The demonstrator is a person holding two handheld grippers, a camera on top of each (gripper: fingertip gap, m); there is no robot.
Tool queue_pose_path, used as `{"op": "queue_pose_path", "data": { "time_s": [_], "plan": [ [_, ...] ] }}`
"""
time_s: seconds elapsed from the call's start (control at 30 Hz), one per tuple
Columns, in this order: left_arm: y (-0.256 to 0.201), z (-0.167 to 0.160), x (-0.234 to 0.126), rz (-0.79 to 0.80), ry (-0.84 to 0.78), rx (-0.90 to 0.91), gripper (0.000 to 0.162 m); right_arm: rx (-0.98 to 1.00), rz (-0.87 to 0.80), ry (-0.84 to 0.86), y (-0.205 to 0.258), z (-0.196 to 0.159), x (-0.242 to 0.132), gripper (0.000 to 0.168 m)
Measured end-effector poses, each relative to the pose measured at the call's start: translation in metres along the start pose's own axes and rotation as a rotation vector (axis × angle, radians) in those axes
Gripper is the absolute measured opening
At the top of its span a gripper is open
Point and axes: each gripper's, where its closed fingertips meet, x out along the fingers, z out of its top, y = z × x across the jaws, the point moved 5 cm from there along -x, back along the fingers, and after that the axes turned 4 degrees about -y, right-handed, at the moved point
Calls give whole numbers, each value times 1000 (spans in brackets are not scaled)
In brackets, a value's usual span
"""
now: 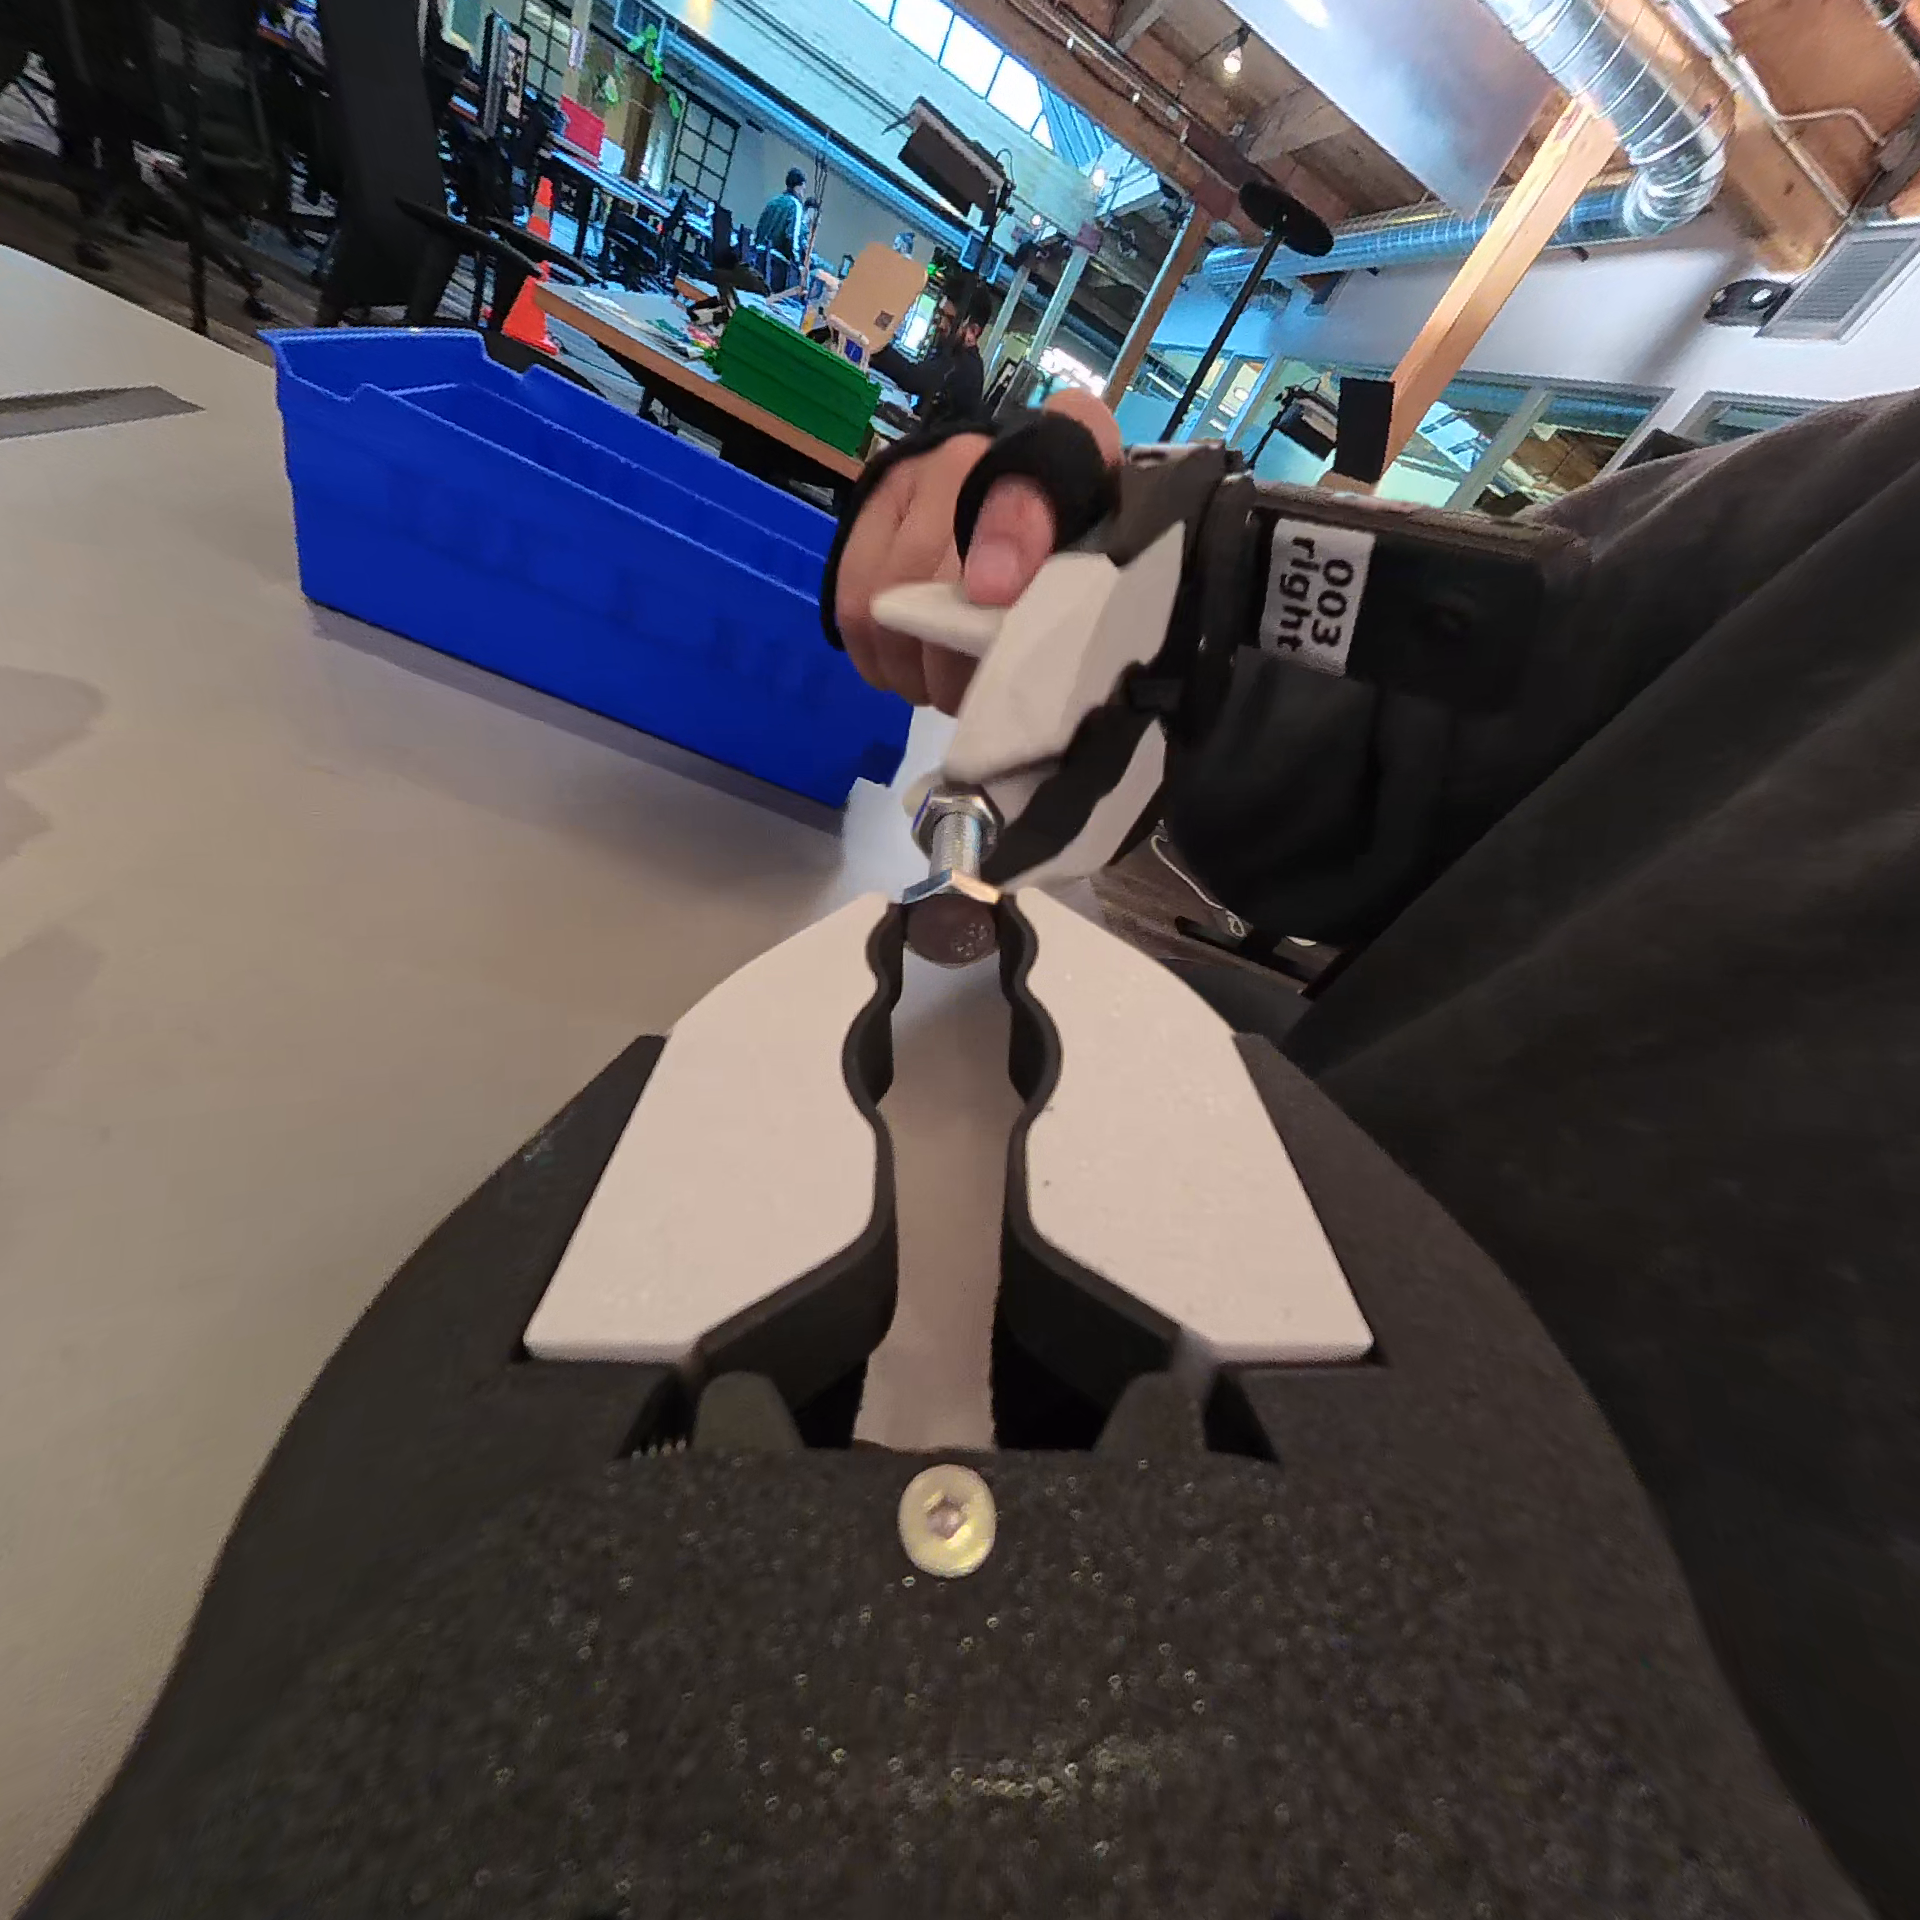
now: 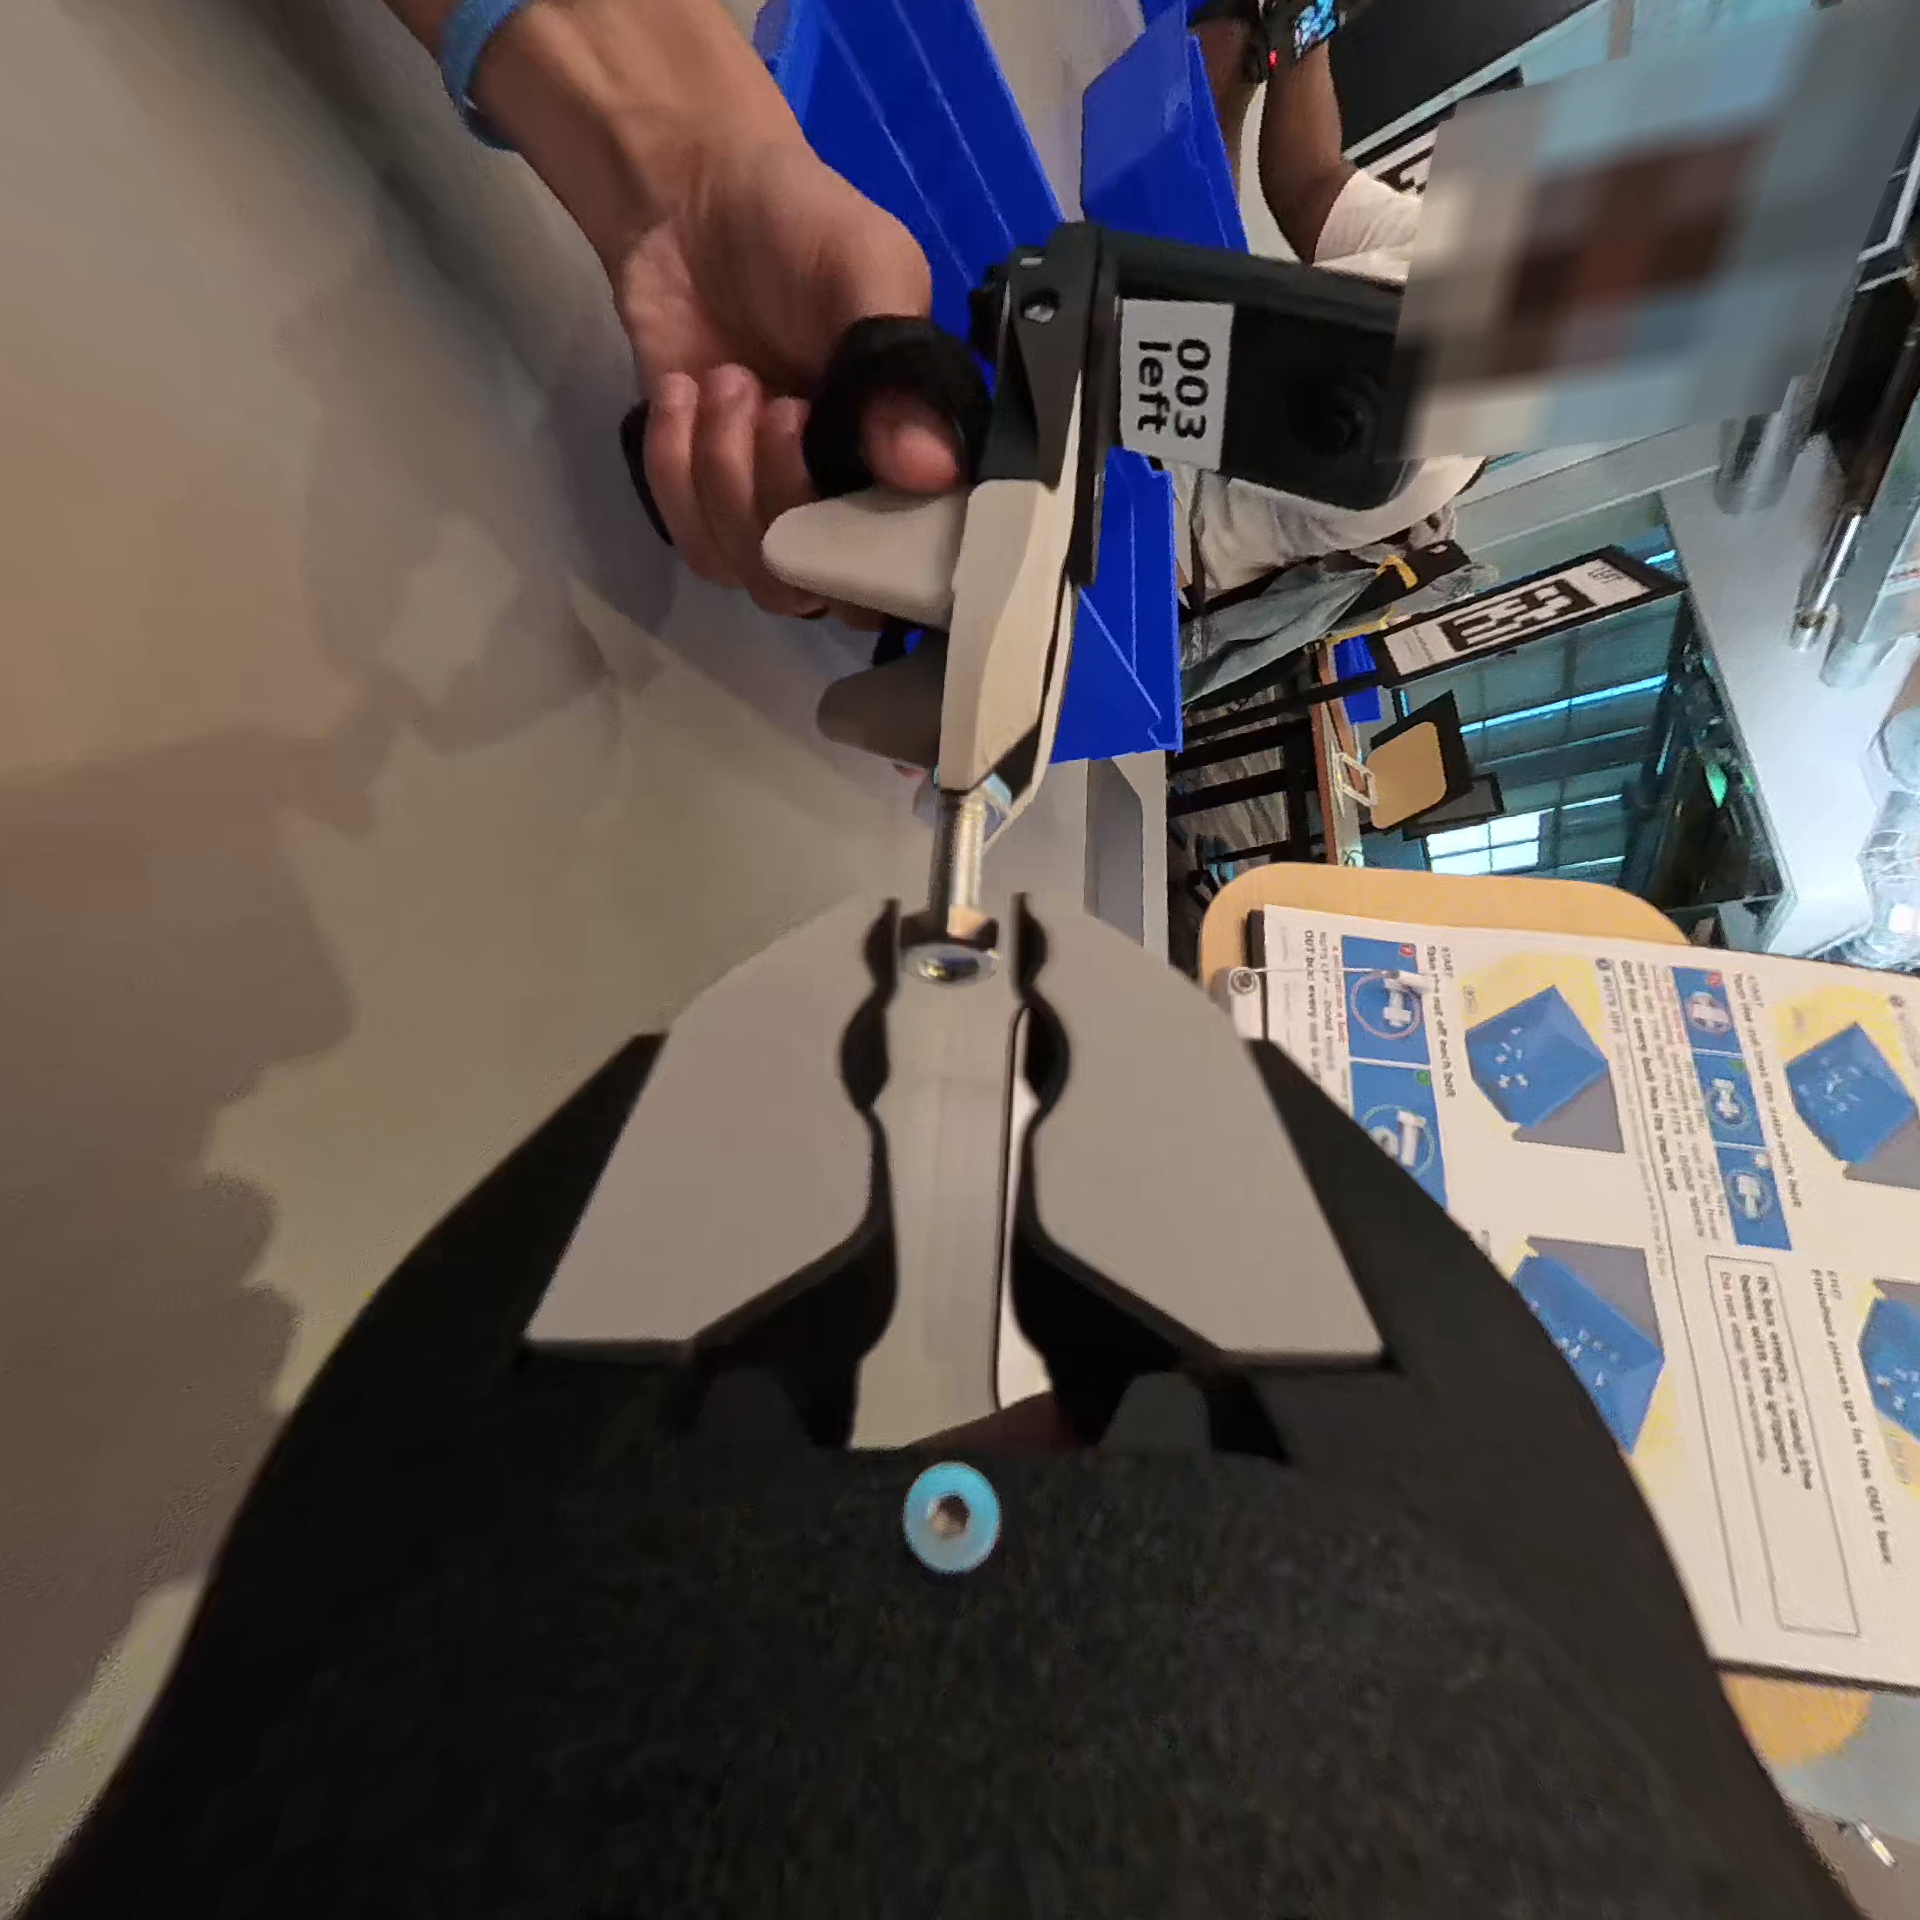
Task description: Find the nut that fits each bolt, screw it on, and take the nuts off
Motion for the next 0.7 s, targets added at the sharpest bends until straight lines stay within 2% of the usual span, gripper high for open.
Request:
{"op": "queue_pose_path", "data": {
  "time_s": [0.07,0.13,0.23,0.4,0.47,0.53,0.57,0.6,0.63,0.67,0.7],
  "plan": [
    [0,1,-2,4,-7,1,17,30,2,-6,-2,0,2,17],
    [1,2,-3,26,-5,27,17,235,68,-11,-6,-2,4,17],
    [-2,4,-4,33,-22,56,17,726,210,-89,-14,-7,4,17],
    [-6,9,-4,30,-56,90,17,1724,526,-290,-17,-22,9,17],
    [-6,8,-3,40,-52,103,17,2044,633,-375,-12,-28,11,17],
    [-7,8,-3,34,-51,106,17,2146,650,-424,-5,-28,11,17],
    [-7,9,-3,24,-60,98,17,2136,638,-461,-5,-26,10,18],
    [-7,11,-3,24,-75,90,17,2053,596,-495,-6,-24,8,22],
    [-6,11,-4,29,-80,84,17,1933,521,-476,-5,-23,6,34],
    [-5,11,-5,26,-76,76,17,1776,424,-435,-6,-22,5,45],
    [-4,10,-5,32,-75,71,17,1551,314,-355,-5,-22,3,48]
  ]
}}
